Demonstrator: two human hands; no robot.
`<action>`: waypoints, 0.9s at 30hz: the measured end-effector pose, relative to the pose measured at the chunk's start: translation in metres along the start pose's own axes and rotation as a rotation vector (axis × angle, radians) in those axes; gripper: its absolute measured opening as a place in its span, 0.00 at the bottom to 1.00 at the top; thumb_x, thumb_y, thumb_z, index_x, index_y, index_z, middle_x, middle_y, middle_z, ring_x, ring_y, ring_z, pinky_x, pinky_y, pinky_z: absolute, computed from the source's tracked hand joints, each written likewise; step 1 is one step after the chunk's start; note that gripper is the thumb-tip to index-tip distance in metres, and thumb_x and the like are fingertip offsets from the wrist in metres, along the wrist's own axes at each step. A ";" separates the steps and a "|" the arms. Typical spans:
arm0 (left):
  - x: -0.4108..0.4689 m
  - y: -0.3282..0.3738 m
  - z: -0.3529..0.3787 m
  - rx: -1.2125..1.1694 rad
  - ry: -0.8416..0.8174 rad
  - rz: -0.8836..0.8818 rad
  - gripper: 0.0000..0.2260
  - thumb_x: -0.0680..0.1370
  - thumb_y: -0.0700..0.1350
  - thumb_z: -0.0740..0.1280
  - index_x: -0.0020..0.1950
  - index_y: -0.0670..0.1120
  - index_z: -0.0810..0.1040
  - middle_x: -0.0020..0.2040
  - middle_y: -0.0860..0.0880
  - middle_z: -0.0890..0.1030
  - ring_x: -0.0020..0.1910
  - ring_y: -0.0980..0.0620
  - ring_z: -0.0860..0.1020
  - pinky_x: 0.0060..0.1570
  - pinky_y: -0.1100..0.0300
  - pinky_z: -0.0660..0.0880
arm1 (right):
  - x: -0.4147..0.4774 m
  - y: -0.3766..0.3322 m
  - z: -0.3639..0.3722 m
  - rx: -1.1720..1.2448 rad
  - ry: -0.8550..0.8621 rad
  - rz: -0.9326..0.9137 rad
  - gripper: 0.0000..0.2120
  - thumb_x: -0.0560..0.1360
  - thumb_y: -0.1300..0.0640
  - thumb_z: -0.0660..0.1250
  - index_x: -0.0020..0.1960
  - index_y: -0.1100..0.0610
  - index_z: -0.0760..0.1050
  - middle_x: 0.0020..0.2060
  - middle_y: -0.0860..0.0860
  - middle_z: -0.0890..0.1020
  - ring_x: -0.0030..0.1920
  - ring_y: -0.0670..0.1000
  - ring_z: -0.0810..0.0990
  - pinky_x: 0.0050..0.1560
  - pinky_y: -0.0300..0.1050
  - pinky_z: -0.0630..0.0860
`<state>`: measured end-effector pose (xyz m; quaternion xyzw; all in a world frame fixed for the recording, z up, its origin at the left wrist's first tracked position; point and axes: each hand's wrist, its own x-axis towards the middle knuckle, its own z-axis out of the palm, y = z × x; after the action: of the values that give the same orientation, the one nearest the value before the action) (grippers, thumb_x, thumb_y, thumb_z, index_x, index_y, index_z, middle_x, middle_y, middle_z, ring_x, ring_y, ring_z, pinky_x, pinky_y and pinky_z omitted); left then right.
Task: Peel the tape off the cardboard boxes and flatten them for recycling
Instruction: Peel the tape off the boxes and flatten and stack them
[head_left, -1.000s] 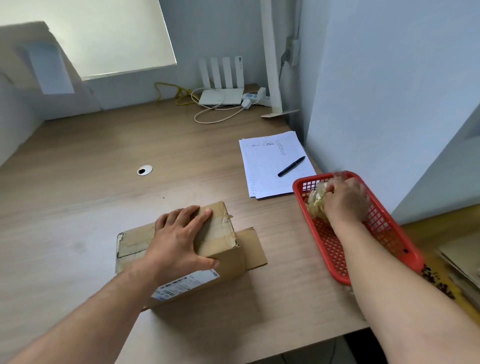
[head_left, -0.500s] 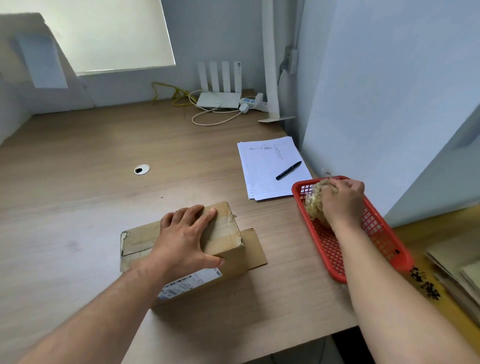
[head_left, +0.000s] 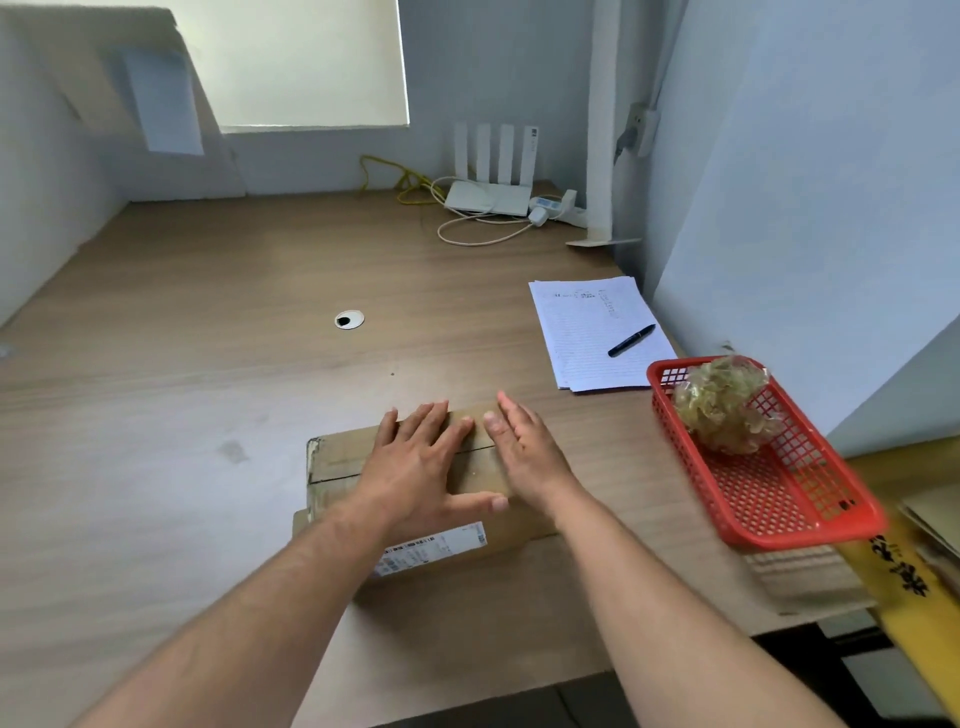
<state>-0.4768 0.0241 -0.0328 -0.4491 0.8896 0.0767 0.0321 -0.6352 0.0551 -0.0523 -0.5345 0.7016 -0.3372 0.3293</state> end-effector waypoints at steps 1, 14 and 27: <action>-0.009 -0.013 0.001 -0.007 -0.008 -0.033 0.56 0.56 0.82 0.32 0.79 0.56 0.46 0.80 0.48 0.45 0.78 0.50 0.40 0.75 0.46 0.37 | 0.000 0.000 0.003 -0.001 0.007 0.009 0.26 0.81 0.46 0.54 0.77 0.54 0.57 0.75 0.53 0.61 0.75 0.50 0.58 0.74 0.44 0.54; -0.099 -0.100 0.028 -0.951 0.296 -0.515 0.53 0.66 0.56 0.77 0.79 0.54 0.43 0.79 0.54 0.51 0.77 0.56 0.52 0.74 0.59 0.52 | -0.016 -0.021 0.046 0.056 -0.093 0.011 0.40 0.73 0.52 0.72 0.77 0.52 0.53 0.75 0.49 0.58 0.75 0.47 0.56 0.73 0.40 0.54; -0.100 -0.098 0.033 -1.098 0.375 -0.504 0.57 0.66 0.51 0.79 0.76 0.61 0.35 0.79 0.54 0.51 0.77 0.55 0.55 0.74 0.56 0.56 | 0.016 -0.024 0.036 0.448 0.009 0.080 0.13 0.76 0.49 0.65 0.38 0.55 0.71 0.29 0.42 0.70 0.32 0.41 0.67 0.36 0.36 0.64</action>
<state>-0.3384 0.0516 -0.0628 -0.6018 0.5779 0.4322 -0.3422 -0.5961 0.0308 -0.0545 -0.4183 0.6313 -0.4736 0.4497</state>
